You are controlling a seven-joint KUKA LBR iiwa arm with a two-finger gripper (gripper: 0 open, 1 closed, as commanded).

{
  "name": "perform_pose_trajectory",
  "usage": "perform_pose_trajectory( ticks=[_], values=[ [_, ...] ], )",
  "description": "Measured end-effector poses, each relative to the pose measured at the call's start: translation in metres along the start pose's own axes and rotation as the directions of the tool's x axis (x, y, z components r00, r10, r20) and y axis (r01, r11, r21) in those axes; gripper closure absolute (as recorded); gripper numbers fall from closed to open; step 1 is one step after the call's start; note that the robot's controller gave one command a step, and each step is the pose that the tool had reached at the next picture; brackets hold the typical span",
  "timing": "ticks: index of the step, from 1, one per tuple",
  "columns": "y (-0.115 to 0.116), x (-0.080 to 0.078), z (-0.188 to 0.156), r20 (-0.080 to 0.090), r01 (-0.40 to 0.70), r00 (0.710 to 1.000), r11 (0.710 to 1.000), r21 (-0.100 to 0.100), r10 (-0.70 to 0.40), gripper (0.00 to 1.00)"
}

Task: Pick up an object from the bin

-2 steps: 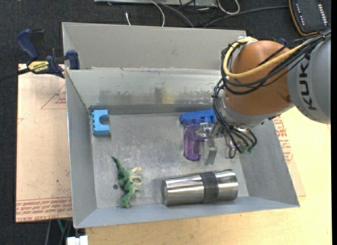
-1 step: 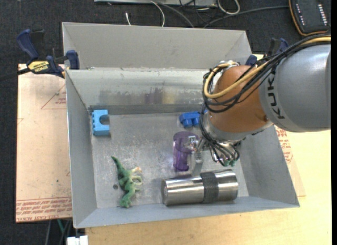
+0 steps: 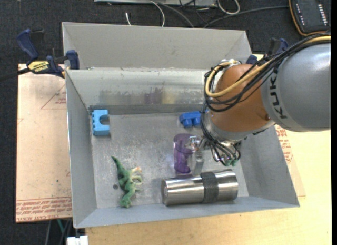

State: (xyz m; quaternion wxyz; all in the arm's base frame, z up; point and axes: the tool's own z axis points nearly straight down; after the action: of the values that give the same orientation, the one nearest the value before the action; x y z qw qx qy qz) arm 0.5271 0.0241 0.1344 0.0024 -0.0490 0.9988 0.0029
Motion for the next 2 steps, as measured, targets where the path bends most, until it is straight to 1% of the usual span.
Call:
perform_pose_trajectory(
  ticks=[1, 2],
  values=[
    [0.0062, 0.0230, 0.0335, 0.067, -0.397, 0.915, 0.917, -0.025, 0.398, 0.00],
    [0.0101, 0.0210, 0.0343, 0.078, -0.394, 0.915, 0.918, -0.033, 0.396, 1.00]
  ],
)
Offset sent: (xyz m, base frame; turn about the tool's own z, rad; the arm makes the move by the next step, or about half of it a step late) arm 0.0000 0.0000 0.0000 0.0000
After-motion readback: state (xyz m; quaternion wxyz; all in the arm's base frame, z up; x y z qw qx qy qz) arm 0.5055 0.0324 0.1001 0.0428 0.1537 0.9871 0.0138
